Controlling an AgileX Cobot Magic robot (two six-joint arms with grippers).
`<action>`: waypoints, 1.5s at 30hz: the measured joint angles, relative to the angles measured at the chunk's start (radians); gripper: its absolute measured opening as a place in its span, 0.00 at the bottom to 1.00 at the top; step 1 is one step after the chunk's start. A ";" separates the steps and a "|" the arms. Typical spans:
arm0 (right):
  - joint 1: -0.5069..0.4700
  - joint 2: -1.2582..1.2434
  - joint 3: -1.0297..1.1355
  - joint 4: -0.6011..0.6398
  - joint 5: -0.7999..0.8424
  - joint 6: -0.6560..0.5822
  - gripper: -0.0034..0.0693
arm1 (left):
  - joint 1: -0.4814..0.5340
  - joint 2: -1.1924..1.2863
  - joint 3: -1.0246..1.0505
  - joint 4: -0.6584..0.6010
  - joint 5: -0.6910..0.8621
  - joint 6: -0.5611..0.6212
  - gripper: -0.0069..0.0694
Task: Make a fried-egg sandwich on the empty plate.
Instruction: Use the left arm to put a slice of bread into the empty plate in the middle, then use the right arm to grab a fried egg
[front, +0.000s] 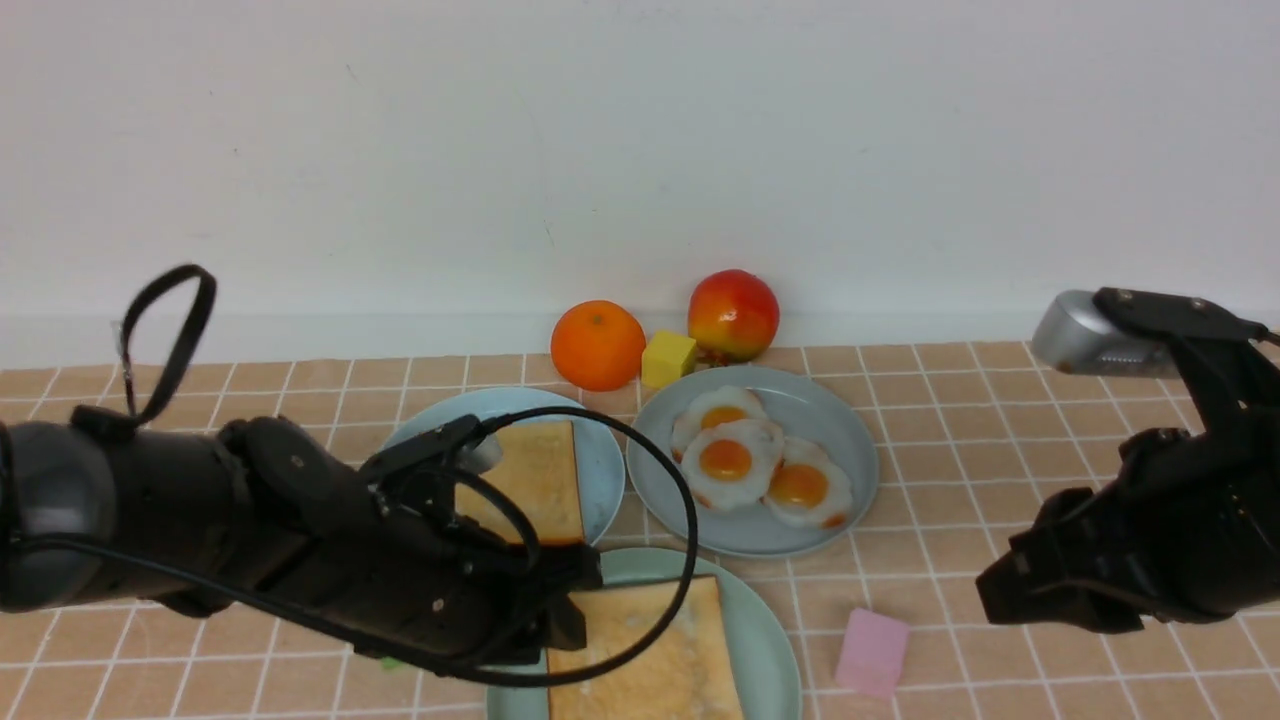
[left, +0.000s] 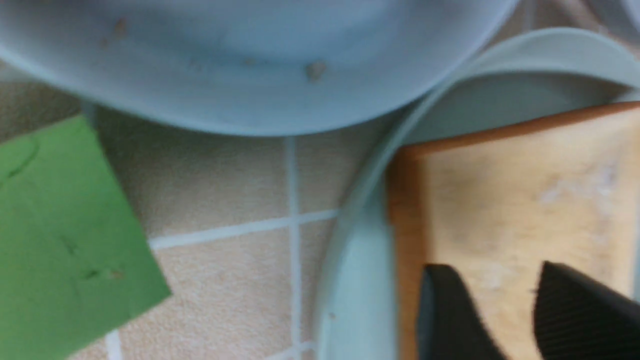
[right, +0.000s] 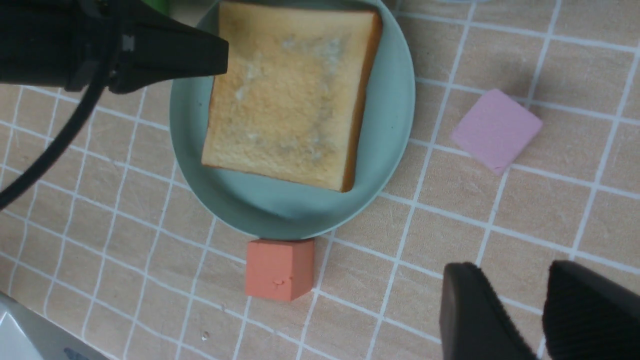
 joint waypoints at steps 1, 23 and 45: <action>0.000 0.008 -0.027 -0.011 0.004 0.000 0.39 | 0.006 -0.025 -0.007 0.019 0.016 0.000 0.56; -0.001 0.762 -0.791 -0.064 0.052 0.035 0.49 | 0.097 -0.571 -0.036 0.198 0.361 0.290 0.10; -0.053 1.153 -1.094 -0.050 0.154 0.129 0.49 | -0.035 -0.503 0.019 0.186 0.222 0.367 0.07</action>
